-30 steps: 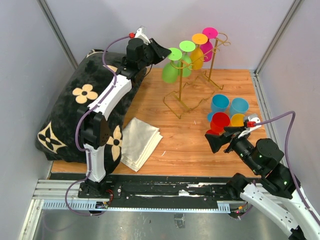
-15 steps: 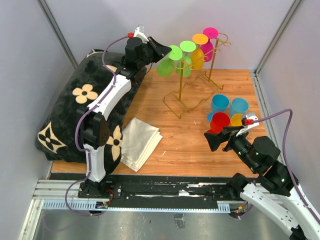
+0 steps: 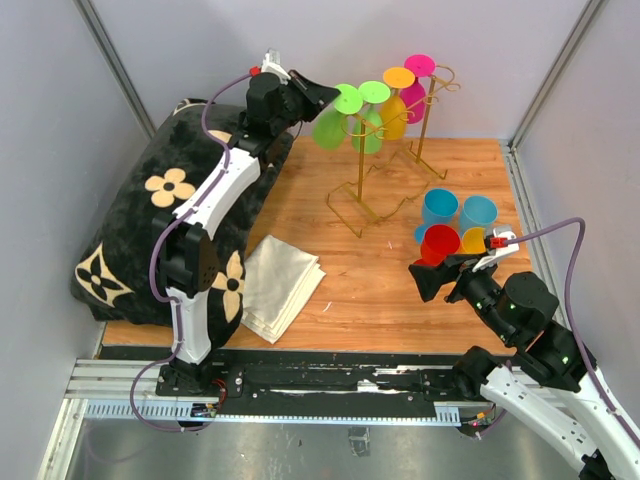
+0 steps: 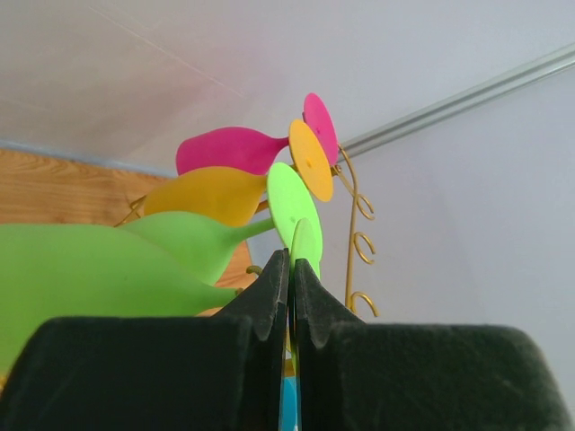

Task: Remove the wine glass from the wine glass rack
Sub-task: Pick up the wine glass from the wine rack, then place the wine glass at the center of the board.

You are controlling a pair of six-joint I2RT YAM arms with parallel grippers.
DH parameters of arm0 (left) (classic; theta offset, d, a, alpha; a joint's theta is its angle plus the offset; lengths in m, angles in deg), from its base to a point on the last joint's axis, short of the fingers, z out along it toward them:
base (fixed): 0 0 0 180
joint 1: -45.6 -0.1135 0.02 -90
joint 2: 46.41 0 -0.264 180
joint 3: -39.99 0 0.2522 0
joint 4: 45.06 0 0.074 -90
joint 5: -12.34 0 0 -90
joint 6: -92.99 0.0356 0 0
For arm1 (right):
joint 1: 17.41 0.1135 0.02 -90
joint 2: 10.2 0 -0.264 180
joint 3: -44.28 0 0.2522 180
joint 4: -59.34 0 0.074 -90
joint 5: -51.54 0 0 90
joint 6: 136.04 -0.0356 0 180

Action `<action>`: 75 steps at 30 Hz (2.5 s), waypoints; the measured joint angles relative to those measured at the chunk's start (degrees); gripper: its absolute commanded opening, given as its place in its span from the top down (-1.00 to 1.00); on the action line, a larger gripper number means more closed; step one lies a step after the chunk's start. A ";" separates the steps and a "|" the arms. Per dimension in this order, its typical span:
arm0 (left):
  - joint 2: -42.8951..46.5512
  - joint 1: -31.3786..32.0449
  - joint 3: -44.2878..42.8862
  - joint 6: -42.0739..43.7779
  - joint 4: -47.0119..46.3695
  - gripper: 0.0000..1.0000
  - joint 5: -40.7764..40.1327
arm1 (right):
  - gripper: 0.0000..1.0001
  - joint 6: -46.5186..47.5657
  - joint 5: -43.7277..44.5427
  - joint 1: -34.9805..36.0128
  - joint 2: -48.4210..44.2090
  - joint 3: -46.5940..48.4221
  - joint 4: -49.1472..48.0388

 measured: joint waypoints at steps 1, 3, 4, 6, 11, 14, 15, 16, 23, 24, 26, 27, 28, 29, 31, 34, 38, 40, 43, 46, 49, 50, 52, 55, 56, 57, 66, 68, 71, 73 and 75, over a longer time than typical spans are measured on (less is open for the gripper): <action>-0.04 -0.09 -0.22 -0.52 -0.02 0.99 0.00 | -0.97 -0.04 0.02 0.00 0.00 0.00 0.00; -0.11 -0.22 -0.55 -1.01 -0.02 0.99 -0.04 | -0.97 -0.35 0.13 0.00 0.00 0.00 0.02; -0.09 -0.26 -0.55 -1.14 -0.04 0.99 -0.09 | -0.97 -0.46 0.28 0.00 0.00 0.00 0.02; -0.09 -0.31 -0.57 -1.25 0.00 0.99 -0.24 | -0.97 -0.55 0.46 0.00 0.00 0.00 0.11; -0.09 -0.55 -0.55 -1.22 0.00 0.99 -1.22 | -0.97 -0.87 1.31 0.00 -0.11 0.00 0.48; -0.09 -1.07 -0.55 -1.53 -0.35 0.99 -0.76 | -0.97 -1.01 1.75 0.00 -0.26 0.00 0.72; -0.09 -1.31 -0.55 -1.86 -0.59 0.99 -0.39 | -0.97 -1.09 1.81 0.00 -0.35 0.00 0.74; -0.11 -1.60 -0.55 -2.27 -1.01 0.99 0.11 | -0.97 -1.18 1.88 0.00 -0.46 0.00 0.79; -0.70 -3.15 -0.55 -5.46 -4.07 0.99 2.62 | -0.97 -2.01 2.36 0.00 -0.63 0.00 1.55; -0.90 -3.26 -0.55 -5.77 -4.39 0.99 2.89 | -0.97 -2.03 2.49 0.00 -0.63 0.00 1.66; -1.29 -3.32 -0.55 -6.25 -4.76 0.99 3.37 | -0.97 -2.12 2.82 0.00 -0.66 0.00 1.86; -1.40 -3.32 -0.55 -6.49 -4.81 0.99 3.52 | -0.97 -2.16 2.93 0.00 -0.66 0.00 1.95; -1.60 -3.32 -0.55 -6.71 -4.94 0.99 3.65 | -0.97 -2.16 2.97 0.00 -0.66 0.00 1.99; -1.79 -3.34 -0.55 -6.86 -5.25 0.99 3.69 | -0.97 -2.19 3.04 0.00 -0.66 0.00 2.01; -2.03 -3.52 -0.55 -7.10 -5.53 0.99 3.85 | -0.97 -2.21 3.19 0.00 -0.66 0.00 2.01; -2.36 -3.96 -0.55 -7.48 -5.95 0.99 4.31 | -0.97 -2.25 3.34 0.02 -0.66 0.00 2.01; -3.02 -4.61 -0.55 -8.15 -6.49 0.99 4.98 | -0.97 -2.34 3.41 0.00 -0.66 0.00 2.01; -3.45 -4.87 -0.55 -8.31 -6.73 0.99 5.14 | -0.97 -2.36 3.50 0.00 -0.66 0.00 2.01; -3.74 -5.03 -0.52 -8.09 -6.78 0.99 5.09 | -0.97 -2.38 3.52 0.00 -0.66 0.00 2.03; -3.61 -5.03 -0.02 -7.19 -7.56 0.99 4.70 | -0.97 -2.38 3.52 0.00 -0.61 0.00 2.03; -3.15 -5.03 1.49 -5.70 -8.46 0.99 4.26 | -0.97 -2.36 3.50 0.00 -0.37 0.00 2.01; -2.82 -5.03 2.25 -5.20 -8.55 0.99 4.07 | -0.96 -2.36 3.50 0.00 -0.26 0.00 2.03; -1.33 -5.05 4.94 -4.52 -9.25 0.99 3.78 | -0.97 -2.23 3.50 0.00 0.13 0.00 1.99; 4.11 -5.14 12.50 -2.51 -11.93 0.99 3.45 | -0.97 -1.99 3.21 0.00 0.96 0.02 1.95; 6.82 -5.16 15.69 -1.42 -12.76 0.99 3.26 | -0.97 -1.88 2.91 0.00 1.31 0.02 1.90; 9.46 -5.20 18.80 -0.24 -13.62 0.99 2.75 | -0.97 -1.79 2.64 0.02 1.64 0.02 1.86; 27.08 -5.22 37.79 6.78 -25.51 0.99 -2.10 | -0.97 -1.75 0.15 0.02 3.32 0.02 0.11; 27.28 -5.22 37.90 6.82 -26.03 0.99 -1.79 | -0.97 -1.75 -0.11 0.00 3.76 0.02 -0.13; 28.94 -5.22 40.61 6.69 -26.45 0.99 -0.68 | -0.97 -1.75 -0.33 0.00 4.09 0.02 -0.48; 31.41 -5.03 43.89 6.82 -26.38 0.99 0.44 | -0.97 -1.66 -0.46 0.00 4.20 0.02 -0.83; 35.56 -4.13 48.52 7.85 -25.92 0.99 1.25 | -0.98 -1.14 -0.79 0.00 4.50 0.11 -1.36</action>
